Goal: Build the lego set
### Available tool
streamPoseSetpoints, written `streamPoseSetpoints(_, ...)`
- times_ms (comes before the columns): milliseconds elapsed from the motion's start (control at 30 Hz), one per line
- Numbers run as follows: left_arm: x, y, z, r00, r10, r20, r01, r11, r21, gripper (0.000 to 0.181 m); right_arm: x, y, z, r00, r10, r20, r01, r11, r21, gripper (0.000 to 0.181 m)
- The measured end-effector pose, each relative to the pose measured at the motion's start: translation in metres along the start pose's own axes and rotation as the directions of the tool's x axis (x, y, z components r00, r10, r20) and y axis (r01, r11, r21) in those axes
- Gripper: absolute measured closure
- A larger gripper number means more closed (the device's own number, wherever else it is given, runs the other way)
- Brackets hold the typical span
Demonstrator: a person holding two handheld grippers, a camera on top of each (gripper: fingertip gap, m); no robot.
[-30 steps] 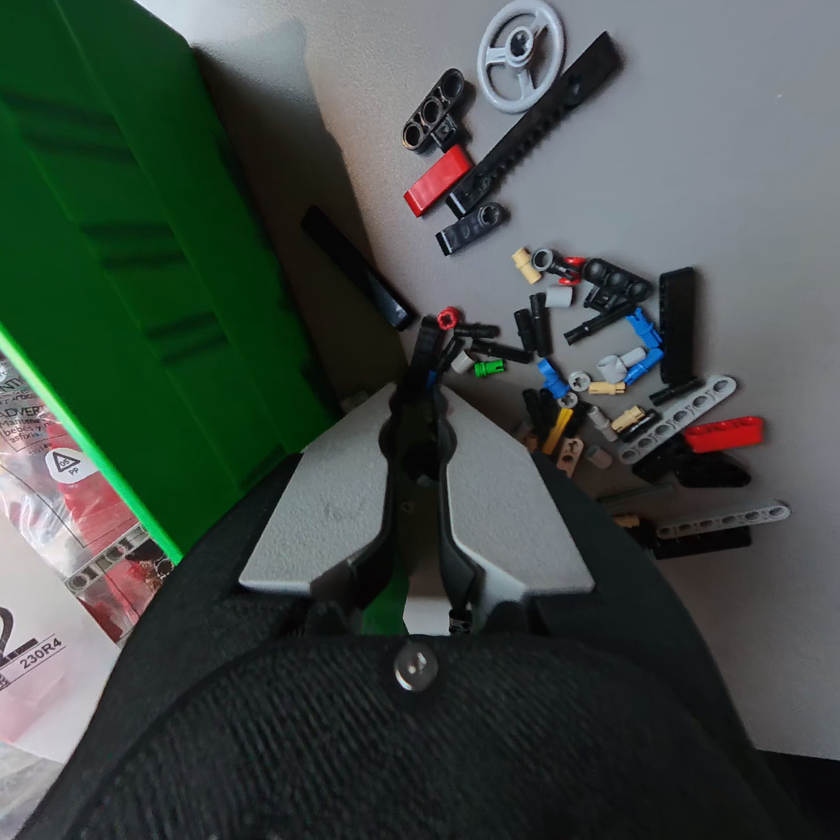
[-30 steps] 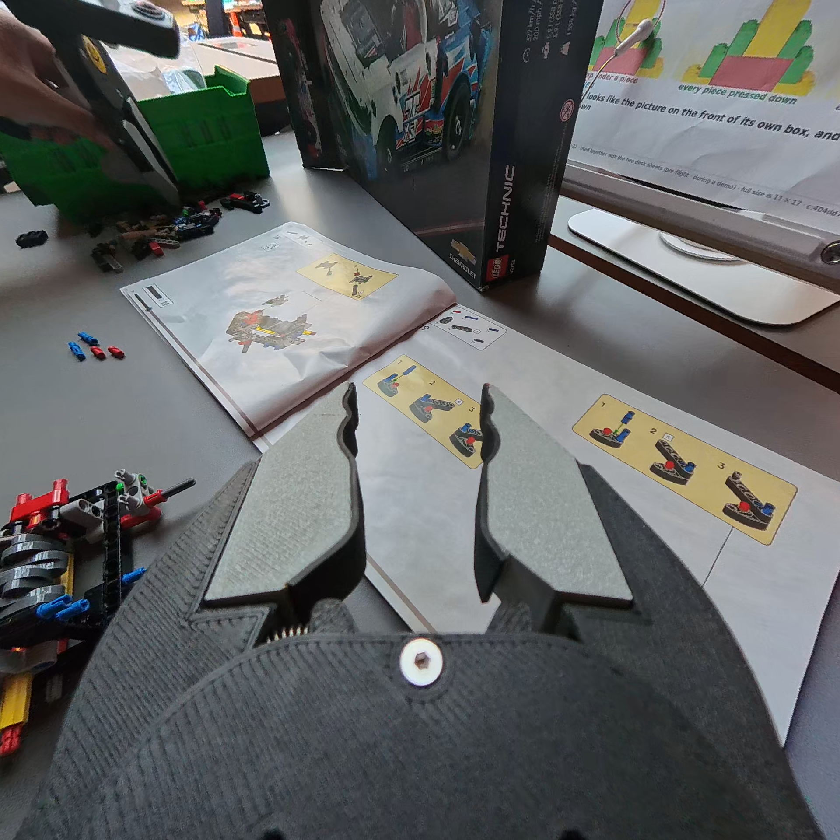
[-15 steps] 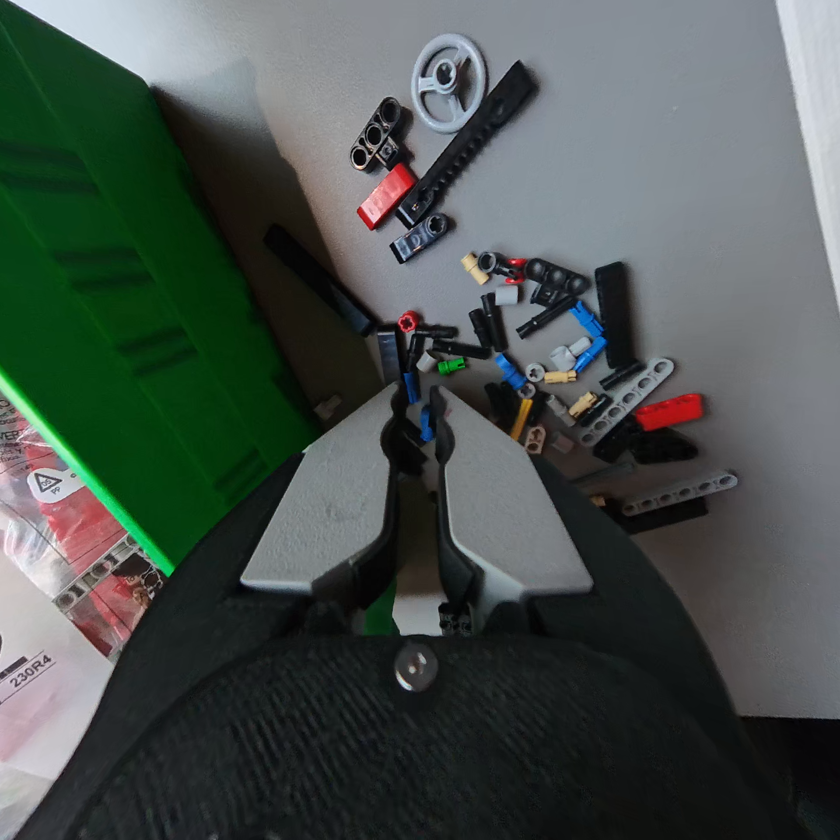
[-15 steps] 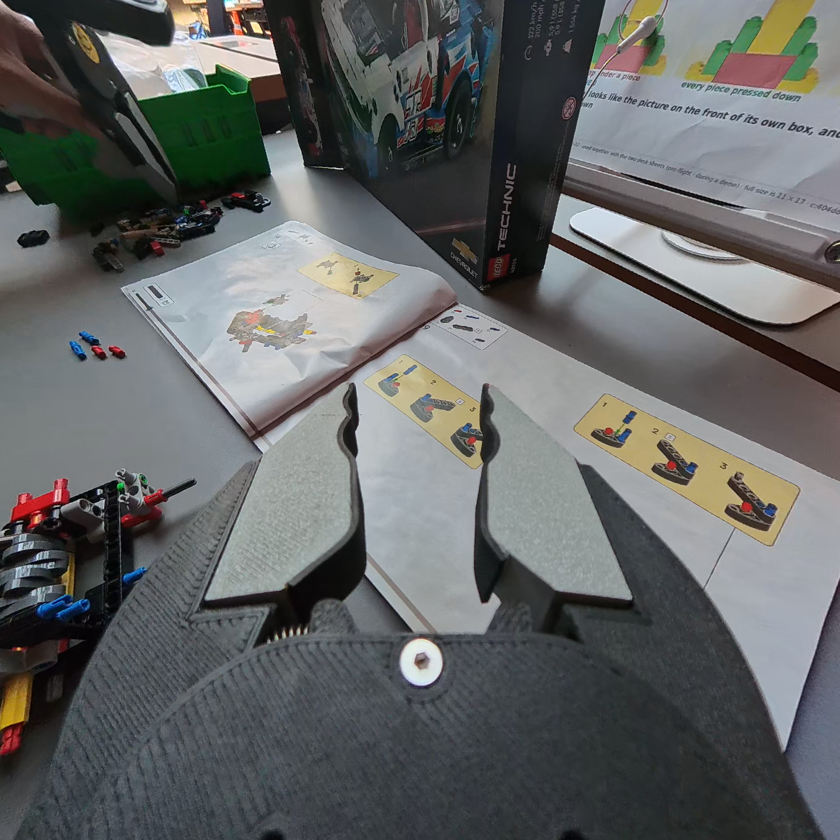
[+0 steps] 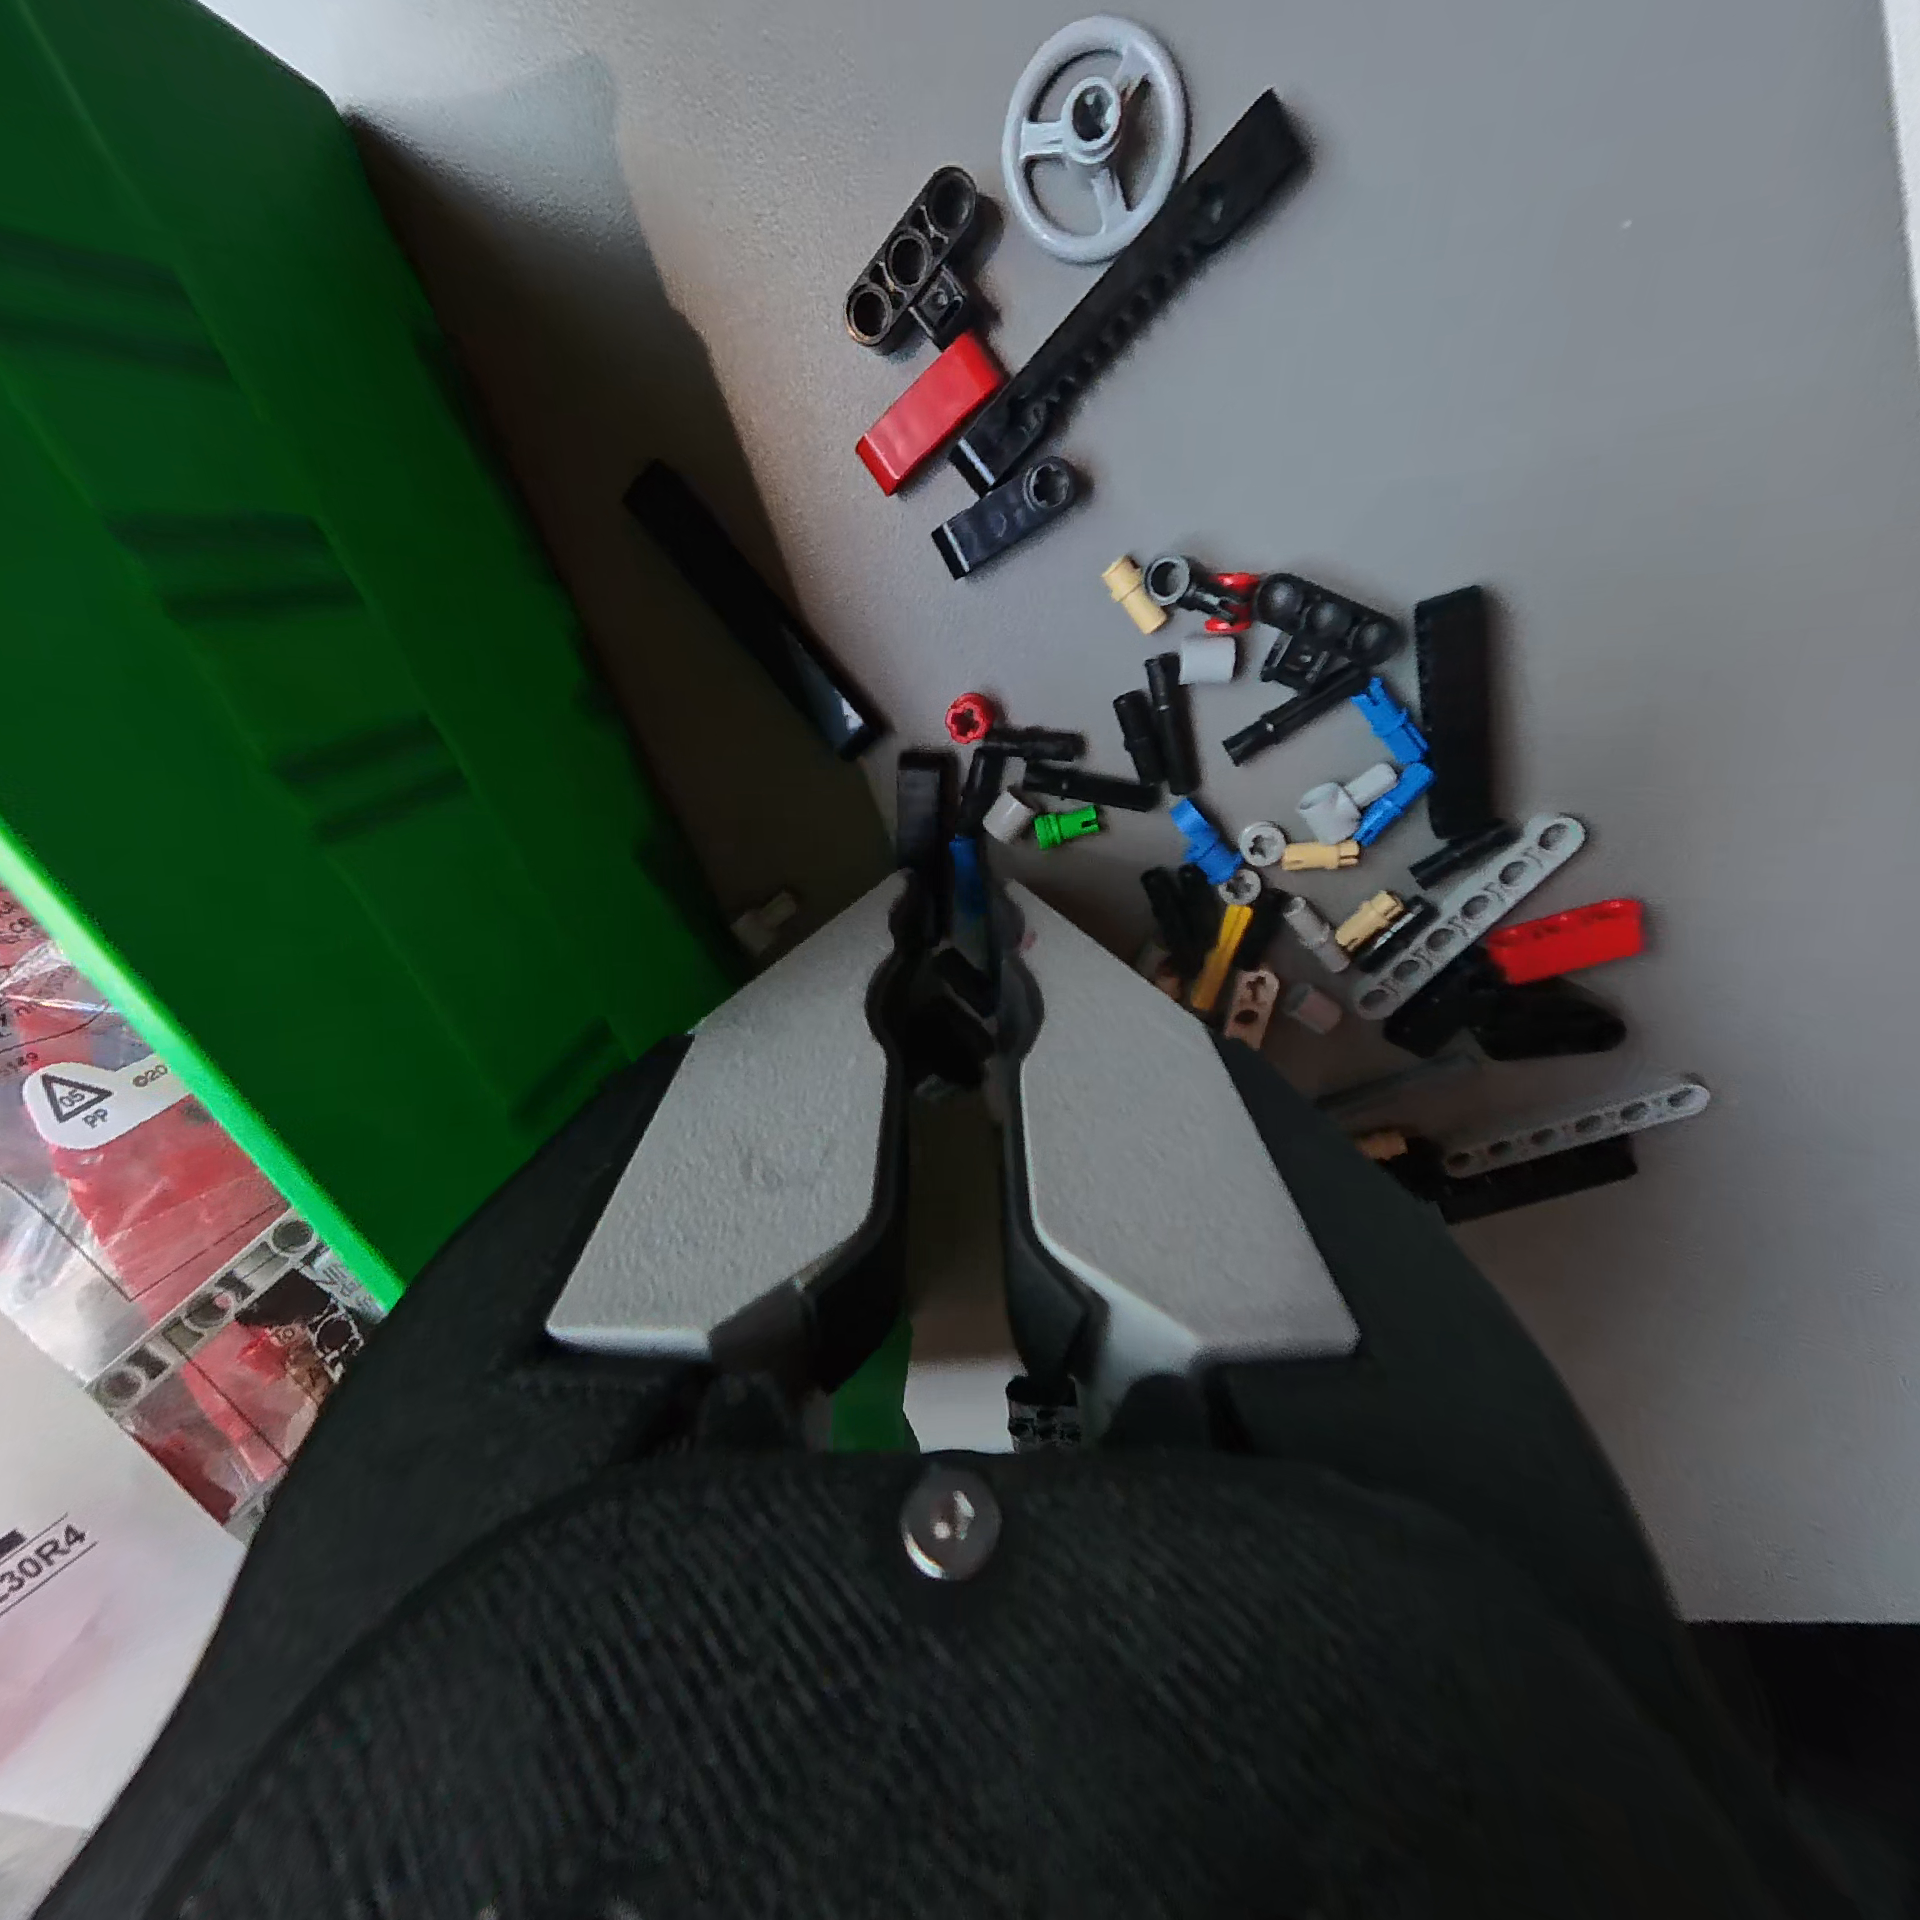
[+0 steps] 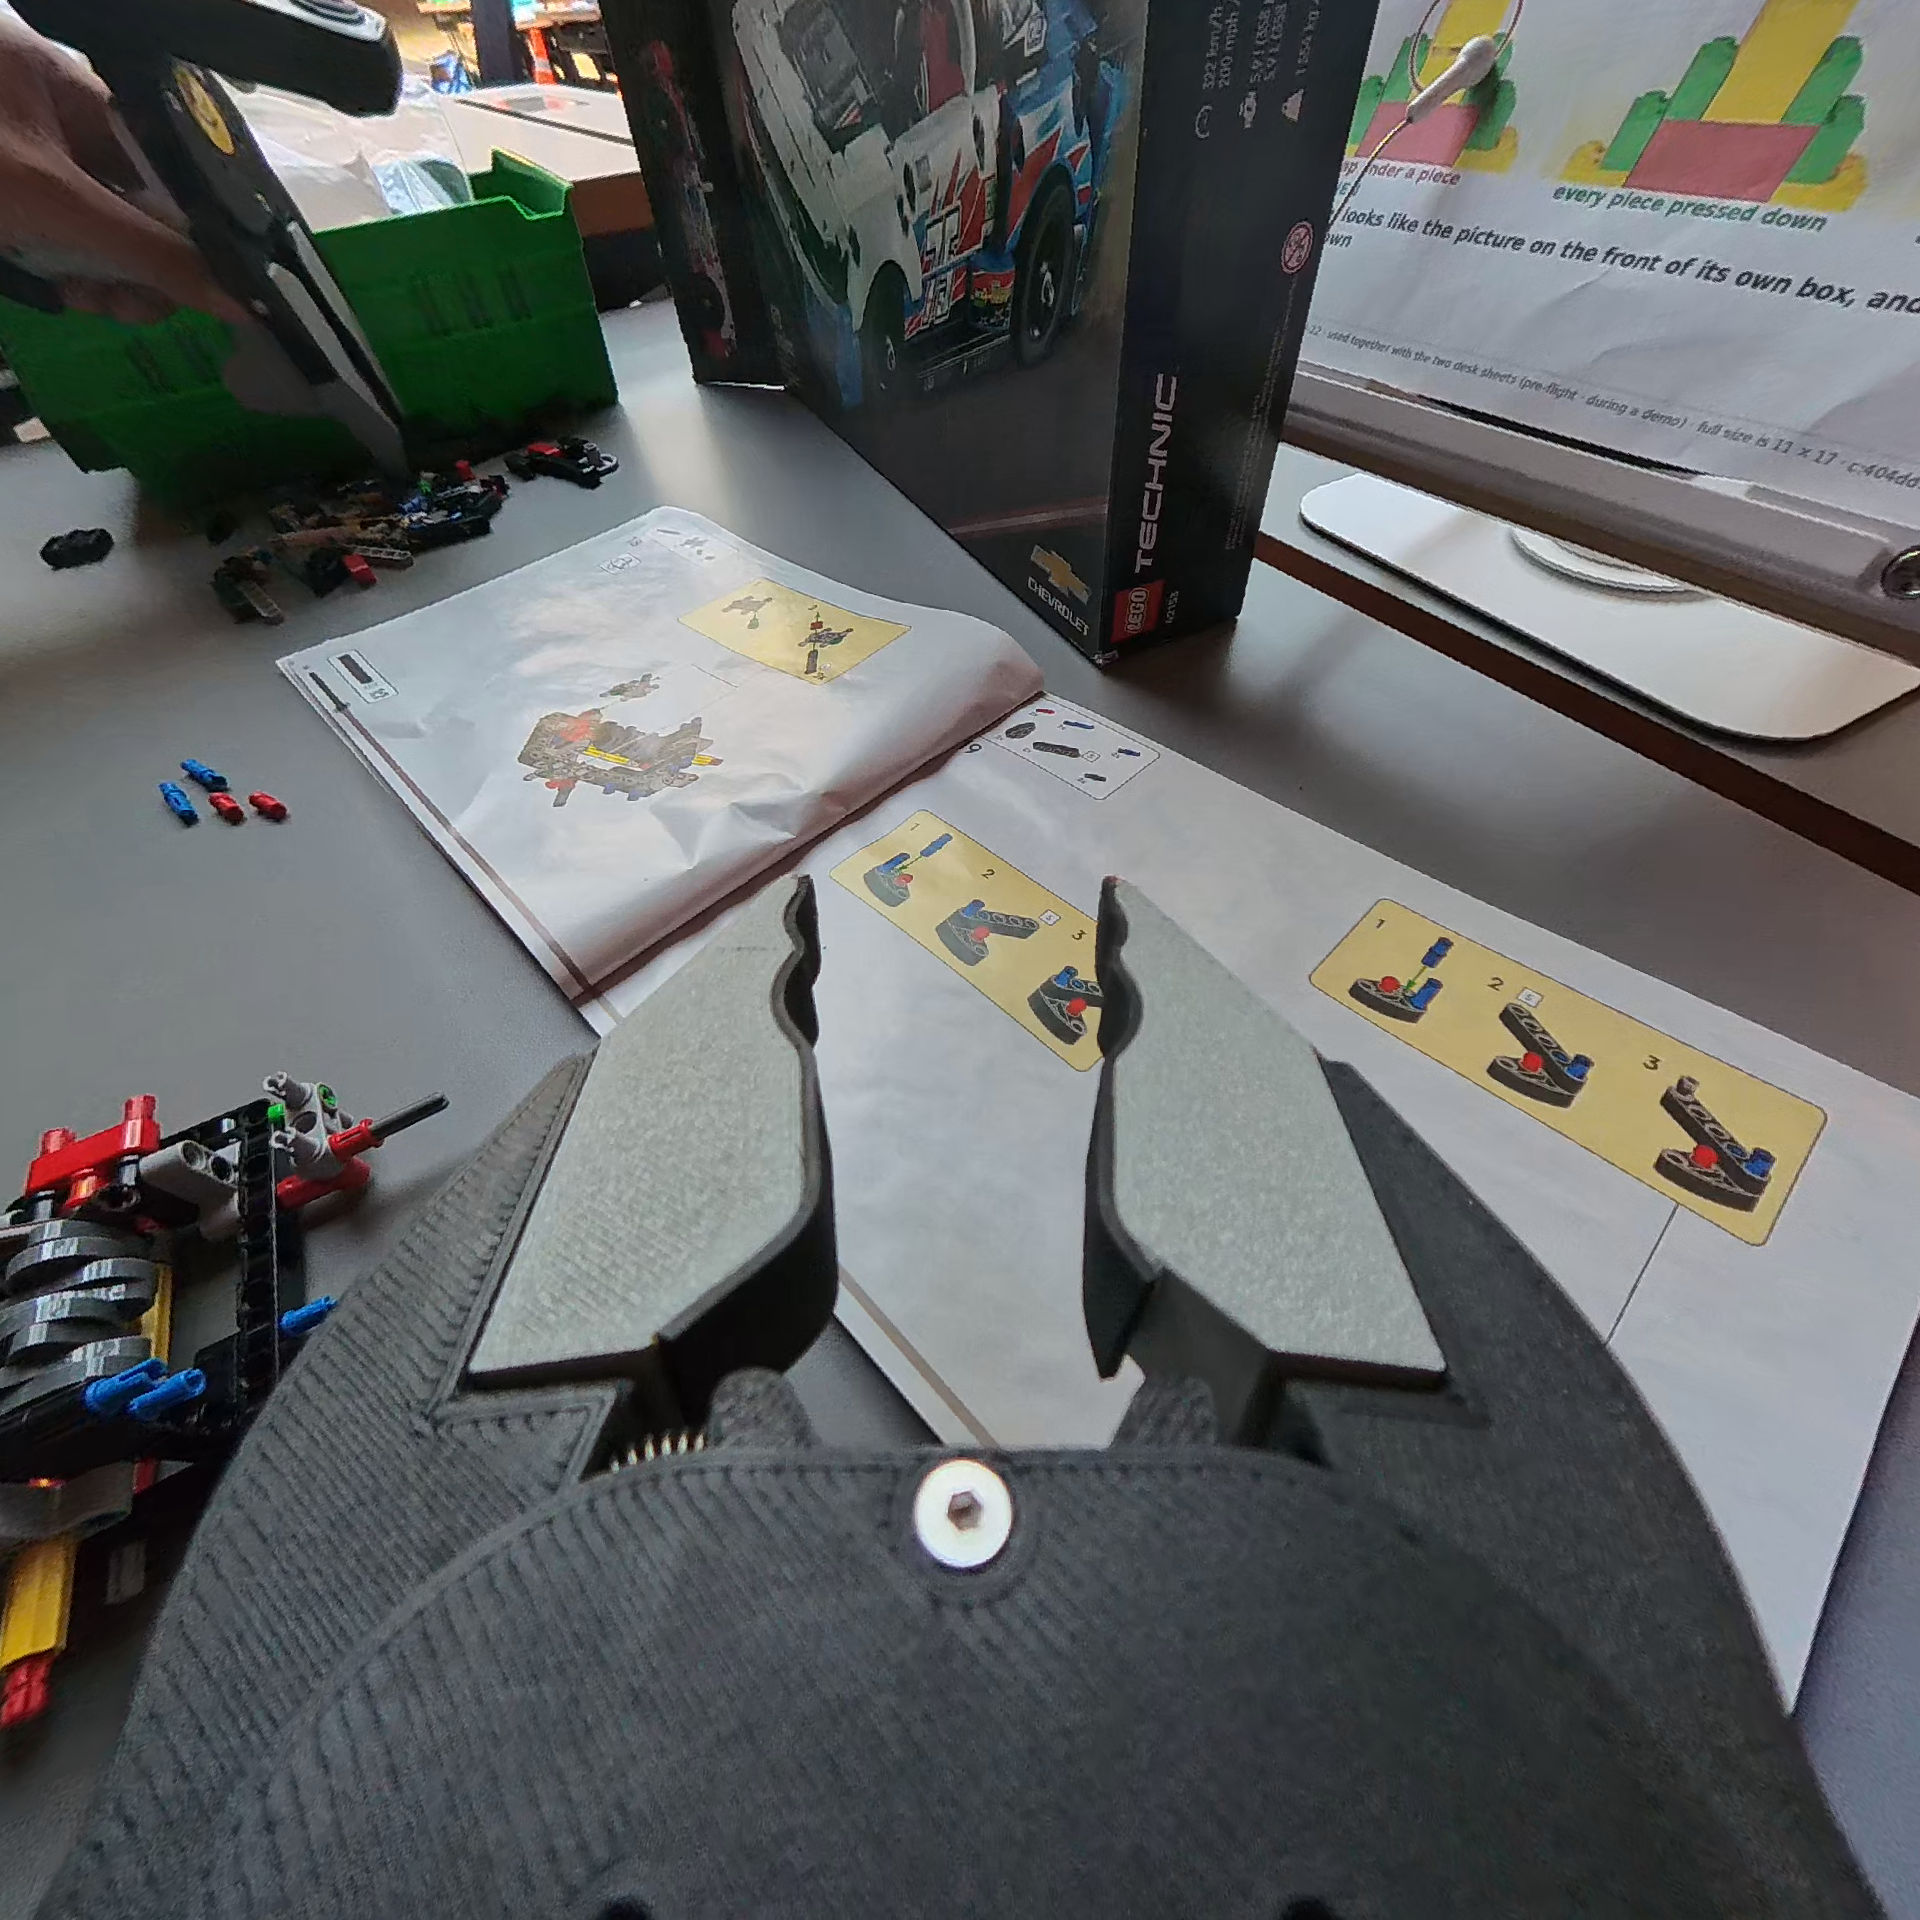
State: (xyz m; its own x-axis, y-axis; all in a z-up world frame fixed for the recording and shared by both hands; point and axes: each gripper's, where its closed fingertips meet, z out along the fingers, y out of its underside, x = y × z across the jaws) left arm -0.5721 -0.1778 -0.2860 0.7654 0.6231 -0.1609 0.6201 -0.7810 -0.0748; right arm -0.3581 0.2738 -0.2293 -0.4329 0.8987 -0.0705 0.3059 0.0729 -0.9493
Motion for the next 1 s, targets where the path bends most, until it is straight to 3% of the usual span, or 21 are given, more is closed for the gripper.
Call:
streamPoseSetpoints(133,-0.011,0.001,-0.001,0.999,-0.013,0.050,0.013,1.000,0.007,0.167,0.000,0.000,0.000,1.000,0.000,-0.001,0.000,1.000,0.001,0.130)
streamPoseSetpoints(267,-0.007,-0.003,-0.003,0.999,-0.031,0.019,0.031,0.999,0.030,0.159,0.000,0.000,0.000,1.000,-0.001,0.000,0.001,1.000,-0.001,0.130)
streamPoseSetpoints(400,0.007,-0.004,-0.005,0.999,-0.003,-0.038,0.004,0.999,0.033,0.166,0.000,0.000,0.000,1.000,0.002,0.003,-0.002,1.000,0.000,0.131)
streamPoseSetpoints(633,0.012,-0.002,0.004,0.996,-0.029,-0.085,0.028,1.000,-0.005,0.154,0.000,0.000,0.000,1.000,0.000,0.002,0.000,1.000,0.000,0.131)
streamPoseSetpoints(1000,0.010,-0.004,0.005,0.995,-0.036,-0.097,0.037,0.999,0.005,0.162,-0.001,0.001,0.000,1.000,0.003,0.006,-0.003,1.000,-0.004,0.131)
